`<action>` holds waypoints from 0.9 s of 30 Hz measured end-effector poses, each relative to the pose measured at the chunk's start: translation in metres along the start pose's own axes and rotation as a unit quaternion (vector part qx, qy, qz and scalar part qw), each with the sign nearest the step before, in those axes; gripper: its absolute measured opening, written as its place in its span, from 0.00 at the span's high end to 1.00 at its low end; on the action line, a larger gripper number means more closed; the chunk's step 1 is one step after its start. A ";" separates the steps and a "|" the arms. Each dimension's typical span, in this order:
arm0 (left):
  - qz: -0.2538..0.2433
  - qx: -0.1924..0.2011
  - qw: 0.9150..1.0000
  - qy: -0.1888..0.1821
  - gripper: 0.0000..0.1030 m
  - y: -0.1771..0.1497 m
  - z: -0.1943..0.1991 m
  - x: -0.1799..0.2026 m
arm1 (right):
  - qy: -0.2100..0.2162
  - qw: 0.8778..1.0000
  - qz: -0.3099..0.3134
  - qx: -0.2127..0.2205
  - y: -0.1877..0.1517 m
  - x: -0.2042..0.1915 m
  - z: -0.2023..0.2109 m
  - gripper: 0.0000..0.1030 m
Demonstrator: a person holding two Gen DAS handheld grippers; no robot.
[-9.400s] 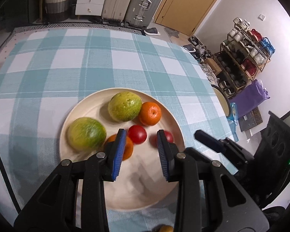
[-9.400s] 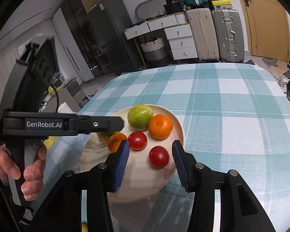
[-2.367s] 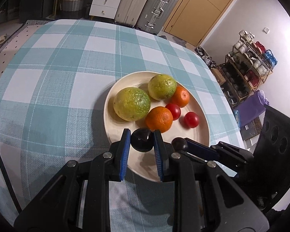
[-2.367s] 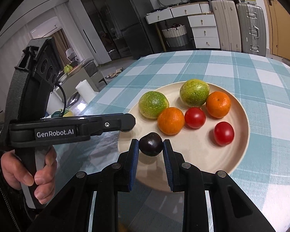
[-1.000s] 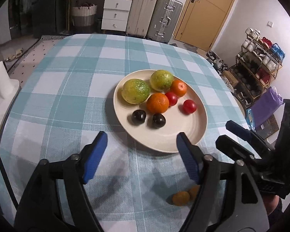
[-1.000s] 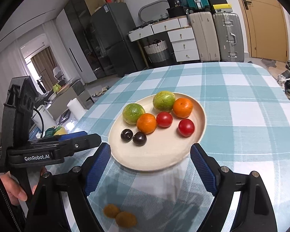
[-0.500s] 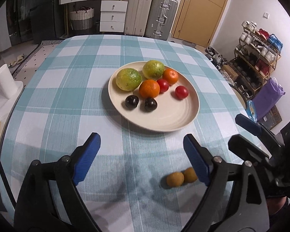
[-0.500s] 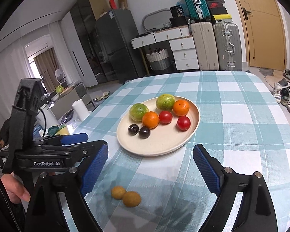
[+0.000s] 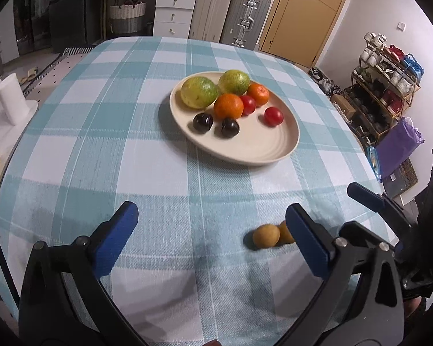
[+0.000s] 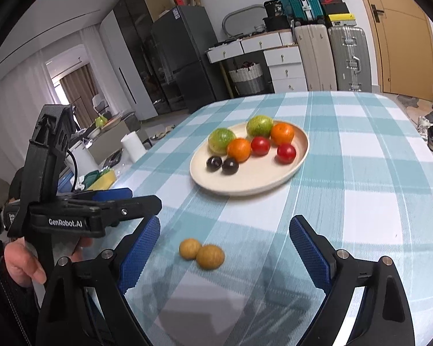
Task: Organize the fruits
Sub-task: 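Move both grippers back toward the two kiwis, then grasp a kiwi with the right gripper while the left grasps the other kiwi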
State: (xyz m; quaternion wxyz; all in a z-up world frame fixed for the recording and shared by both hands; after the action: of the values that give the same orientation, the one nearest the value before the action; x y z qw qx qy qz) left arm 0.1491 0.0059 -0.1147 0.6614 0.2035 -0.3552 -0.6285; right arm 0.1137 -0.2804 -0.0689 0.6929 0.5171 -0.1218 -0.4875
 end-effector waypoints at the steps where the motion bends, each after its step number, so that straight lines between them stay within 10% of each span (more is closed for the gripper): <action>1: 0.001 -0.001 1.000 0.000 0.01 -0.002 0.000 -0.001 | 0.001 1.000 0.001 -0.004 -0.003 -0.001 0.000 0.09; 15: 0.013 -0.017 1.000 -0.005 0.01 -0.023 -0.006 -0.011 | 0.015 0.997 0.043 -0.059 -0.038 -0.022 -0.014 0.10; 27: 0.033 -0.018 0.999 -0.002 0.01 -0.032 -0.005 -0.031 | 0.018 0.995 0.054 -0.079 -0.041 -0.025 -0.026 0.30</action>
State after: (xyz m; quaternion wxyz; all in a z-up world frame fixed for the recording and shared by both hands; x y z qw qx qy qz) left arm 0.1323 0.0313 -0.1477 0.6849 0.1789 -0.3516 -0.6126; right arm 0.0957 -0.2444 -0.1061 0.7591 0.4619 -0.0986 -0.4480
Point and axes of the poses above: each gripper's, at about its wrist camera, not at the fingertips, and z roughly against the way its jaws point, x to its right, y to its top, the point moved 8 cm from there along -z, roughly the way its jaws point, and after that the axes turned 11 degrees about x, right-handed, at the moved point
